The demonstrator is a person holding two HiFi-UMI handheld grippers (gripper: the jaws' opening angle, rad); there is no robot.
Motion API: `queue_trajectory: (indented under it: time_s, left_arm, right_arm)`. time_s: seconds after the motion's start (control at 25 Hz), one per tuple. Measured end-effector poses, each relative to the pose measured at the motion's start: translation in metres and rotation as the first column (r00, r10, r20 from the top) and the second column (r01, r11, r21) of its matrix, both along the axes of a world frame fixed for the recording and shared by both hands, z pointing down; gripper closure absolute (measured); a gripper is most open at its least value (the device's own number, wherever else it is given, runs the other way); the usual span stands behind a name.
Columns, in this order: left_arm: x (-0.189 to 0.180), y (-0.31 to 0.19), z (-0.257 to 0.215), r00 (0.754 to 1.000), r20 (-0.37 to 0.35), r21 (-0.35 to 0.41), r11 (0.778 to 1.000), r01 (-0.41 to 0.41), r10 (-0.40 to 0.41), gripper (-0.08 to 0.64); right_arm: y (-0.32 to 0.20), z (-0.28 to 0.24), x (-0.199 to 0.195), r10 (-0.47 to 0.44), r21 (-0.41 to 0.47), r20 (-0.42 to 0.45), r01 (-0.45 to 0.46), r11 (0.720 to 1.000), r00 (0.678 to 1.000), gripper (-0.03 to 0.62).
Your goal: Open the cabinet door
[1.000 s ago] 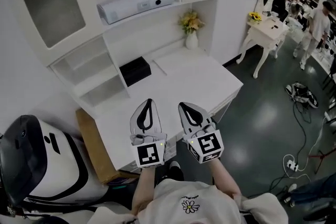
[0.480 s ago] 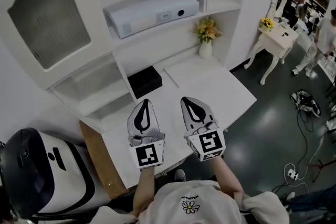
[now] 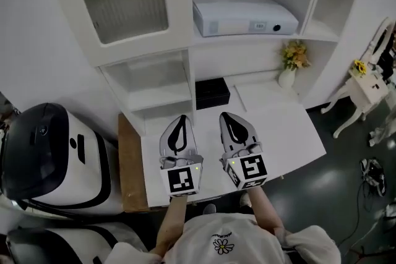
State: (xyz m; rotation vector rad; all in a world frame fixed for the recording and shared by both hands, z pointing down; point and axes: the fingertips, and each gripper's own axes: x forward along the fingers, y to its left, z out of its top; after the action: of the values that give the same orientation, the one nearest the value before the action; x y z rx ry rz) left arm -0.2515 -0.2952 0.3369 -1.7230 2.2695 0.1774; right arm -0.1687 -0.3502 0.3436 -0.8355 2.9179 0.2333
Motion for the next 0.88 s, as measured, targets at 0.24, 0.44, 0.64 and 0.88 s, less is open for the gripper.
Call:
queue_trajectory:
  time_s: [0.24,0.44,0.64,0.88]
  left_arm:
    - [-0.017,0.026,-0.004,0.986,0.002,0.011,0.986,0.166,-0.166,0.552]
    - [-0.013,0.045,-0.015,0.952,0.019,0.063,0.95,0.305,-0.307,0.552]
    - [-0.015,0.049,-0.014,0.91,0.03,0.03,0.91,0.413,-0.414,0.552]
    - [-0.015,0.045,-0.013,0.885,0.039,0.008,0.886,0.464,-0.464,0.552]
  right_arm:
    - [0.0,-0.004,-0.02,-0.175,-0.046,0.06,0.178,0.983,0.983,0.592]
    - [0.002,-0.005,-0.025,-0.283,-0.023,0.063,0.285,0.958,0.957,0.592]
    - [0.005,-0.008,-0.028,-0.341,0.049,0.041,0.339,0.939,0.939,0.592]
    - [-0.006,-0.004,-0.031,-0.396,0.015,0.065,0.396,0.918,0.916,0.592]
